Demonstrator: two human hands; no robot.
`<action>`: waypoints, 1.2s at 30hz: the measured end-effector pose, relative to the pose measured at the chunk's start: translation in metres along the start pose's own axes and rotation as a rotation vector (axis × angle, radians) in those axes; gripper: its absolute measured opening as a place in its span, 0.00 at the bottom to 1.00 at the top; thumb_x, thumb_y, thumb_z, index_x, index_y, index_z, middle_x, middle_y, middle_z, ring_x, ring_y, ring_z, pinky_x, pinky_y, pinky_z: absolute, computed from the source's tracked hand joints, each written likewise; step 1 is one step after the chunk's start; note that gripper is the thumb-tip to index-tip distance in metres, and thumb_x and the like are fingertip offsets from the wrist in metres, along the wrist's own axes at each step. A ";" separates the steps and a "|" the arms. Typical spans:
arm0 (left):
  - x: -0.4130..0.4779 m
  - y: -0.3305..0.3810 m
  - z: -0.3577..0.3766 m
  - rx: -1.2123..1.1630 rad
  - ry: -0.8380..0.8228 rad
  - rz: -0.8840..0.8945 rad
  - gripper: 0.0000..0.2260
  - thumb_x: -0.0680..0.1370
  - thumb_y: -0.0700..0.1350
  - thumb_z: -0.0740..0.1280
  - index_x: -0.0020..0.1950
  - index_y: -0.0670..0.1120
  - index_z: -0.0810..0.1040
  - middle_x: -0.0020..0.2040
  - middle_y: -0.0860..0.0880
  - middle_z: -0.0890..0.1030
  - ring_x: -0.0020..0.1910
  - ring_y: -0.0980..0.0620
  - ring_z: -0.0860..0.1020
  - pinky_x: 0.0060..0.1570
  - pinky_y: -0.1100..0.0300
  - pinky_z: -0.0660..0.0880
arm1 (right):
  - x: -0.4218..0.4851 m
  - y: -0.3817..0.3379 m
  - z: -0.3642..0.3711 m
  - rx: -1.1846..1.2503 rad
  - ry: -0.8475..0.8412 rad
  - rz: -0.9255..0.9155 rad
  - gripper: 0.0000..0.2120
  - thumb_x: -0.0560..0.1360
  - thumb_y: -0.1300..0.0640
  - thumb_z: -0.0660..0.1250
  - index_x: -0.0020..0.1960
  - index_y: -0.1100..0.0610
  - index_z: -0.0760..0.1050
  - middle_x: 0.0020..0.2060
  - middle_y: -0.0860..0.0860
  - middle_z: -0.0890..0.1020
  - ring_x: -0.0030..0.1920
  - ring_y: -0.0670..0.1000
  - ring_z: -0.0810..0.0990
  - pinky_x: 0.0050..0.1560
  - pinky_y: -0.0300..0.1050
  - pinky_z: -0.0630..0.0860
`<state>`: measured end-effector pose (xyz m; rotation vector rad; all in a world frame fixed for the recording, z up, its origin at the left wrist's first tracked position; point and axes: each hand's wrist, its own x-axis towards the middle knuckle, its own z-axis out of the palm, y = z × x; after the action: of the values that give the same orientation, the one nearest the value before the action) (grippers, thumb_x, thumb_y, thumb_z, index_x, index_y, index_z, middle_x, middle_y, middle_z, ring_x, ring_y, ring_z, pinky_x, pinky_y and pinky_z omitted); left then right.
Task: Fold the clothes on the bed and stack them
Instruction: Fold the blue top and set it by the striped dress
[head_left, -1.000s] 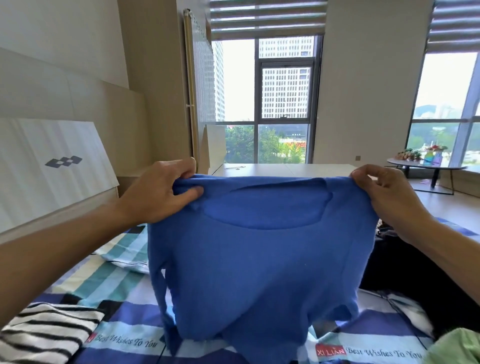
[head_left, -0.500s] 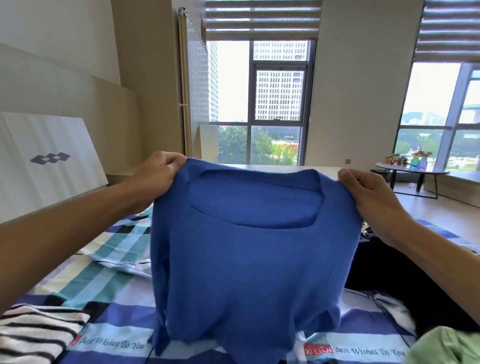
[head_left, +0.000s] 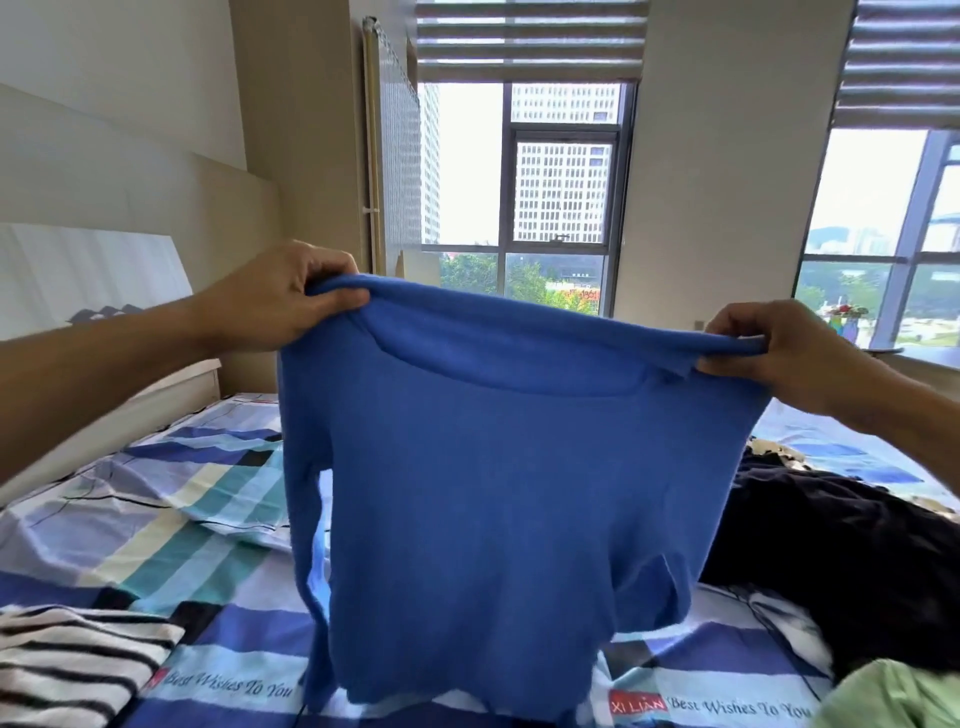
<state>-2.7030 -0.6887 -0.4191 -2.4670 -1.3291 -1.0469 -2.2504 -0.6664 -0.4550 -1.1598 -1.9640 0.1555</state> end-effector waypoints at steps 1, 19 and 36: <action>0.002 -0.002 0.001 0.026 0.045 -0.009 0.12 0.81 0.51 0.61 0.40 0.50 0.77 0.34 0.52 0.78 0.35 0.59 0.74 0.36 0.68 0.67 | 0.003 0.002 -0.002 0.010 0.046 0.009 0.08 0.74 0.66 0.73 0.37 0.59 0.78 0.25 0.42 0.77 0.27 0.39 0.72 0.28 0.28 0.66; 0.062 0.024 -0.119 0.382 0.353 0.249 0.18 0.85 0.52 0.49 0.41 0.44 0.67 0.36 0.42 0.71 0.36 0.42 0.71 0.41 0.51 0.65 | 0.076 -0.085 -0.120 -0.309 0.555 -0.217 0.24 0.80 0.43 0.59 0.49 0.67 0.75 0.42 0.68 0.79 0.35 0.54 0.71 0.33 0.43 0.65; -0.104 -0.120 0.236 0.039 -0.479 -0.630 0.24 0.84 0.54 0.58 0.30 0.44 0.65 0.29 0.47 0.68 0.31 0.46 0.70 0.32 0.53 0.62 | -0.048 0.148 0.219 -0.113 -0.686 0.460 0.20 0.81 0.45 0.64 0.37 0.57 0.79 0.31 0.51 0.82 0.33 0.47 0.76 0.33 0.40 0.69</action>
<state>-2.7144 -0.5856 -0.6839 -2.4032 -2.3442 -0.4952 -2.2951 -0.5574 -0.6963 -1.7911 -2.2537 0.7779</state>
